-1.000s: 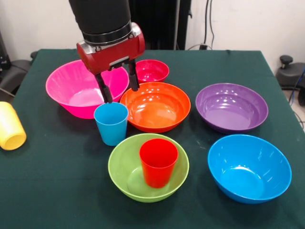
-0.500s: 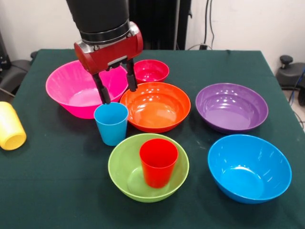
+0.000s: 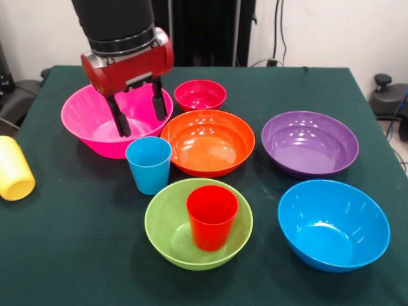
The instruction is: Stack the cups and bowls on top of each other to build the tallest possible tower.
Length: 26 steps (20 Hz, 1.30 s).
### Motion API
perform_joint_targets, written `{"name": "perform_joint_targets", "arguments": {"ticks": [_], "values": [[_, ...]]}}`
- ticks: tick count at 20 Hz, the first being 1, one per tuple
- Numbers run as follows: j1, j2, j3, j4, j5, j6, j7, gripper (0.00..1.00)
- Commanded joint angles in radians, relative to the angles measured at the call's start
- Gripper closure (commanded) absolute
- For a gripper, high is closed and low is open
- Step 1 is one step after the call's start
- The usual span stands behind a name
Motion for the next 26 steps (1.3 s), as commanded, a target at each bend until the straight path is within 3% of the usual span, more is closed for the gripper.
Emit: {"name": "perform_joint_targets", "arguments": {"ticks": [1, 15, 21, 26], "values": [[-0.043, -0.016, 0.061, 0.129, -0.091, 0.151, -0.405, 0.00], [-0.124, -0.023, 0.135, 0.203, -0.169, 0.101, -0.396, 0.00], [-0.104, 0.018, 0.130, 0.174, -0.191, 0.070, -0.307, 0.00], [-0.139, -0.027, 0.140, 0.209, -0.179, 0.084, -0.306, 0.00]]}}
